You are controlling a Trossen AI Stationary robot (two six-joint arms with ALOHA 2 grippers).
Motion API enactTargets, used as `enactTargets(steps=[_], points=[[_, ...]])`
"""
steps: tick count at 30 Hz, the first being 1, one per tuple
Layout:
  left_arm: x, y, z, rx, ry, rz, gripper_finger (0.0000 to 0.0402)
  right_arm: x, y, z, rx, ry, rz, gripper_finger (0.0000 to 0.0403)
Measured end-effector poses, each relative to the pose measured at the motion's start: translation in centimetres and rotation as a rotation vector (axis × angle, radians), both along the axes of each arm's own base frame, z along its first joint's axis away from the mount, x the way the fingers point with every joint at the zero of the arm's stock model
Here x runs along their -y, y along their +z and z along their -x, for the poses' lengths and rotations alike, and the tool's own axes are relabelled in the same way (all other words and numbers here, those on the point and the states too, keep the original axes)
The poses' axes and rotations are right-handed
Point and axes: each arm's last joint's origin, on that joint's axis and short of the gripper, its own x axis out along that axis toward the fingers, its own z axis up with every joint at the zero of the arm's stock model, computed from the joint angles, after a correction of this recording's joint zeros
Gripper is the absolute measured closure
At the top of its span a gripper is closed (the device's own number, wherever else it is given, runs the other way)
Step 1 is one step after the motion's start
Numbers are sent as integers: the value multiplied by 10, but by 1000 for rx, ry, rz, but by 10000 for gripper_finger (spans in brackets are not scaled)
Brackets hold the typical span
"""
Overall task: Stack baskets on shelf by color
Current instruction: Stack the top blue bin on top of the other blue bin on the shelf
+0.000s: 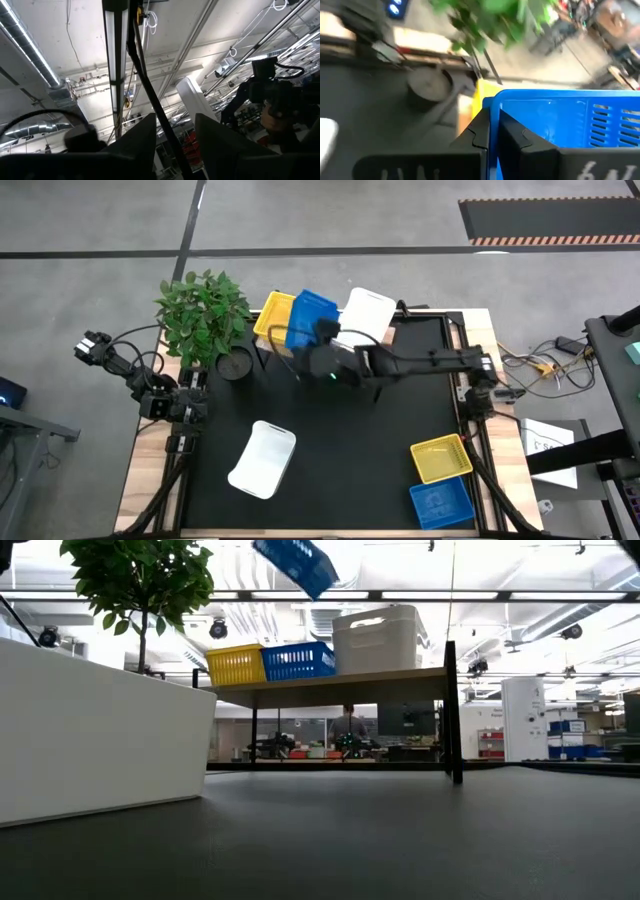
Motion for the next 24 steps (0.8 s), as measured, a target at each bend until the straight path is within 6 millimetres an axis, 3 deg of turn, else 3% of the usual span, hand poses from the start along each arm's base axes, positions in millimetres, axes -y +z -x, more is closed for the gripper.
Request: enactTargets(steps=[8,15,24], points=[[0,0,0,-1,0,-1,281,53,-16,-21,-75,17,-134,392],[1,-1,-2,-10,-1,-6,281,90,-32,-26,-102,-74,-187,392],[1,-1,-2,-10,0,-6,281,103,-32,-19,-105,-113,-262,392]])
